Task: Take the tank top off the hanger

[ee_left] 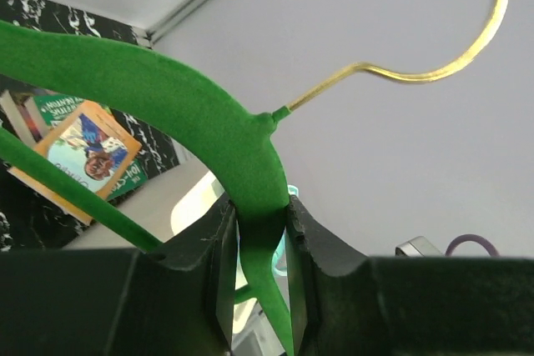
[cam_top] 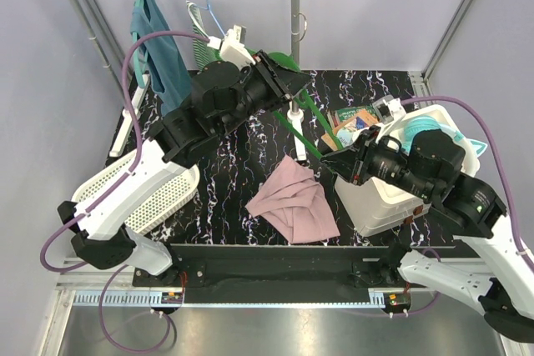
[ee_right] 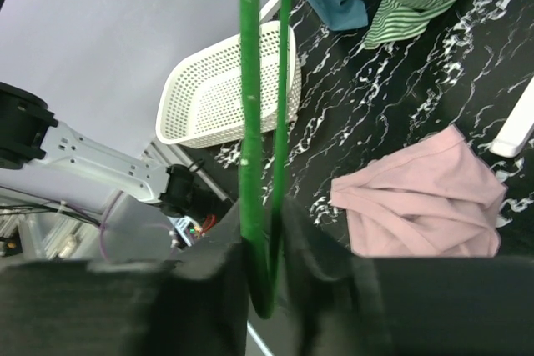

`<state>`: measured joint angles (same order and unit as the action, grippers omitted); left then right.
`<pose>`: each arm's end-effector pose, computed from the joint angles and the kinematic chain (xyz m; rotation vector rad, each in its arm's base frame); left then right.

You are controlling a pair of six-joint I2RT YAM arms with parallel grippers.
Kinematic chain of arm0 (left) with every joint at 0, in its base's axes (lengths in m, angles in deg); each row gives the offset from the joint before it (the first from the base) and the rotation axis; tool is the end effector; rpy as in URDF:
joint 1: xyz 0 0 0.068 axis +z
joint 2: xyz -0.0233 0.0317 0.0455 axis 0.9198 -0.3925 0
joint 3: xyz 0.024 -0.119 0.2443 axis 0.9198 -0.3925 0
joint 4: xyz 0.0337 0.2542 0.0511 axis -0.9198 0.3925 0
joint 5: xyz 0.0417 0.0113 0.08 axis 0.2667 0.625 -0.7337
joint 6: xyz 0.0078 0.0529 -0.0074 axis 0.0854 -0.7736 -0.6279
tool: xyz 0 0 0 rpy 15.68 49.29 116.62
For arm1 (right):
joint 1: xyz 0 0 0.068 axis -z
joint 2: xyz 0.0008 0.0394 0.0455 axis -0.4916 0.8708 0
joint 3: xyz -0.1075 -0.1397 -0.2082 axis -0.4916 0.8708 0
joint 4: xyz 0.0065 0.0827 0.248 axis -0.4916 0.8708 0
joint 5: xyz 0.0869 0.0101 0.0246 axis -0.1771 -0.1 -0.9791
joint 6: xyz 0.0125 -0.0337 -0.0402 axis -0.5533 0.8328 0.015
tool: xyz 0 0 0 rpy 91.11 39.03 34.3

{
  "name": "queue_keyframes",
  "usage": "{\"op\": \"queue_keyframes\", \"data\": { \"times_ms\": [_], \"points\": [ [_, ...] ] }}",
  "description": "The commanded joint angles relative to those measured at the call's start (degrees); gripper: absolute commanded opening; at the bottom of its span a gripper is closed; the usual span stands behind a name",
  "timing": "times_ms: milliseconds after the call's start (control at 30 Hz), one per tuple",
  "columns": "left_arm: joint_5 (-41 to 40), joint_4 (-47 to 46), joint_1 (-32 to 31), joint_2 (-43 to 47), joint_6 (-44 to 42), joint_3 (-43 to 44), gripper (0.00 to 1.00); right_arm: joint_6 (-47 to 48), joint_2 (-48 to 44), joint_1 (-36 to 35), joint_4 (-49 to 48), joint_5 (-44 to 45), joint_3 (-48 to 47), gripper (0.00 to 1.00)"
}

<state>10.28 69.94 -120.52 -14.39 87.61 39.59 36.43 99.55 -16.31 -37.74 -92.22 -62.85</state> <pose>0.1805 -0.2326 0.5227 -0.2027 1.7534 -1.2696 0.0909 0.0991 0.4589 -0.4026 1.8254 0.9948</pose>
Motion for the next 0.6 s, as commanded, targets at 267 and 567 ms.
{"op": "queue_keyframes", "data": {
  "times_ms": [267,567],
  "points": [
    [13.4,-12.65,0.45,1.61,-0.35,-2.94,0.49,-0.74,-6.16,-0.3,1.99,9.17,-0.37,0.0],
    [17.13,-14.17,4.49,17.75,-11.86,-16.29,0.83,-1.27,-9.78,-0.38,13.59,16.12,-5.64,0.0]
  ]
}}
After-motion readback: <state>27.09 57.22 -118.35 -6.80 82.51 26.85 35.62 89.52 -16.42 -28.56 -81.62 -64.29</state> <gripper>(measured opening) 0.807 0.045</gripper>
